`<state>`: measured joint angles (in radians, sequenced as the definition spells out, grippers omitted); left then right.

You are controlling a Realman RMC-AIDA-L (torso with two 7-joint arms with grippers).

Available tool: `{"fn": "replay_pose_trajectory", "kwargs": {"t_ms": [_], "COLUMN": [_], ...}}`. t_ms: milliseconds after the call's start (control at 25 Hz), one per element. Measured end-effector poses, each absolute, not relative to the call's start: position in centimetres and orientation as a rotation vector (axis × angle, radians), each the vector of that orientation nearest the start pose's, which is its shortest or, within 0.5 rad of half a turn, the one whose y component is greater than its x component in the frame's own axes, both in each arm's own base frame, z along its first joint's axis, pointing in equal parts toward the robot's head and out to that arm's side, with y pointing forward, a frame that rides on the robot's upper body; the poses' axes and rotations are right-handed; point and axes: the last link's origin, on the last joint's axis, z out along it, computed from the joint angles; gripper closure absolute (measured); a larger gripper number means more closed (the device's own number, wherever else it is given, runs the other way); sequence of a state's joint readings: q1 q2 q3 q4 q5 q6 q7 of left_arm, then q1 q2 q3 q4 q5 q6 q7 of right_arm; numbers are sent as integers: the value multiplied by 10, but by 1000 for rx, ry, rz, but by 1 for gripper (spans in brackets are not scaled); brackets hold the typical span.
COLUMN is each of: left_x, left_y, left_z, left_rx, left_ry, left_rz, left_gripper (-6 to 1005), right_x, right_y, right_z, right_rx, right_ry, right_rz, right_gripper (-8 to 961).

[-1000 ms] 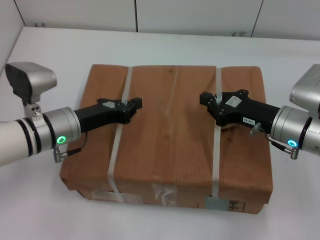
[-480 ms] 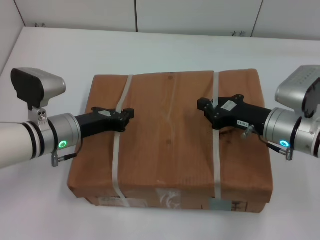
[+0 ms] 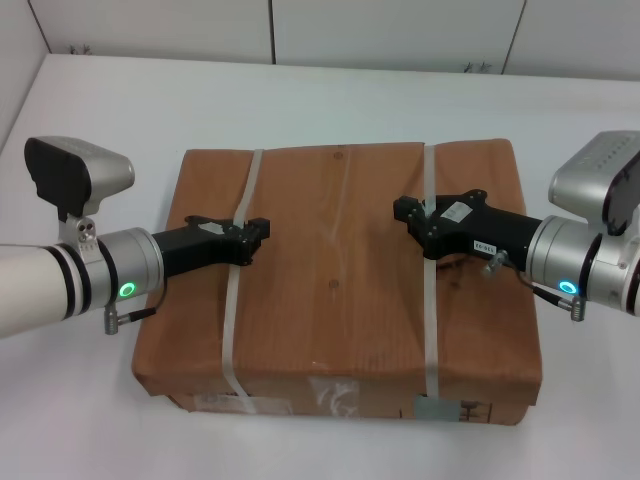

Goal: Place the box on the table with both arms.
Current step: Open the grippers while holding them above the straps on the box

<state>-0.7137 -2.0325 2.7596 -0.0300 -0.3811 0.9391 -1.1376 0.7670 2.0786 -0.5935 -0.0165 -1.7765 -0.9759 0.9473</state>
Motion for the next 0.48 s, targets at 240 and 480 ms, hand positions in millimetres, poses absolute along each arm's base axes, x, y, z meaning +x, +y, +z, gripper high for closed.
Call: {"fn": "replay_pose_trajectory", "kwargs": {"t_ms": [240, 480], "left_x": [-300, -301], "left_y": [361, 360], "left_z": [-74, -74], "left_rx": [-2327, -2319], "left_ry": [-1036, -1044], "left_rz": [-532, -533], "left_gripper": [988, 987], "right_x": [255, 255], "right_y": [366, 366], "right_z": [-97, -97], "right_rx": [-2455, -2447], "right_ry": [767, 819], "right_rz": [606, 620], "right_gripper": [870, 866]}}
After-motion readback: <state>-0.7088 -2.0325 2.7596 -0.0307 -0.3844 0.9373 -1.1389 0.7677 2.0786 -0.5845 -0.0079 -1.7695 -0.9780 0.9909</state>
